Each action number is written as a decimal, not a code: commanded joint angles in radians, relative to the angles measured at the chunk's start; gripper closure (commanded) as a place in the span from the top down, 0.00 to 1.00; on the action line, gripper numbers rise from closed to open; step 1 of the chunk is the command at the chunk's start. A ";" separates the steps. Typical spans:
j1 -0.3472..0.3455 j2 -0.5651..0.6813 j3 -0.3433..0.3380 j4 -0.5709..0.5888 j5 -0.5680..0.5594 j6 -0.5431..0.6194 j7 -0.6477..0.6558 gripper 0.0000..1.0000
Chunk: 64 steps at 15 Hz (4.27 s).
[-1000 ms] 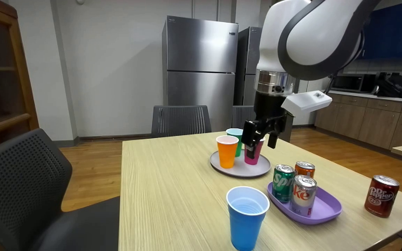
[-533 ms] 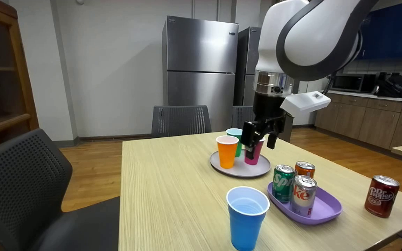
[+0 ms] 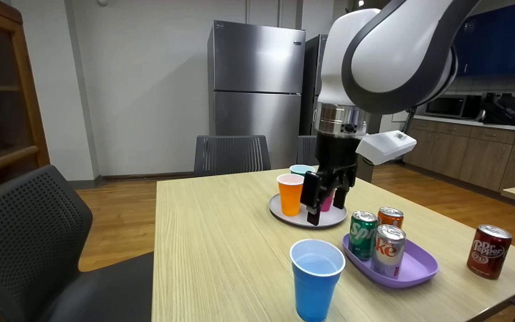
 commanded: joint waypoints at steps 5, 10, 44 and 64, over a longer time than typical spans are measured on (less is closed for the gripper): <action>0.025 0.003 0.038 -0.024 0.016 -0.040 -0.056 1.00; 0.036 0.062 0.043 -0.014 0.007 -0.025 -0.039 1.00; 0.033 -0.012 0.080 -0.020 0.165 -0.037 -0.033 0.01; -0.060 0.045 -0.062 0.149 0.171 -0.082 0.073 0.01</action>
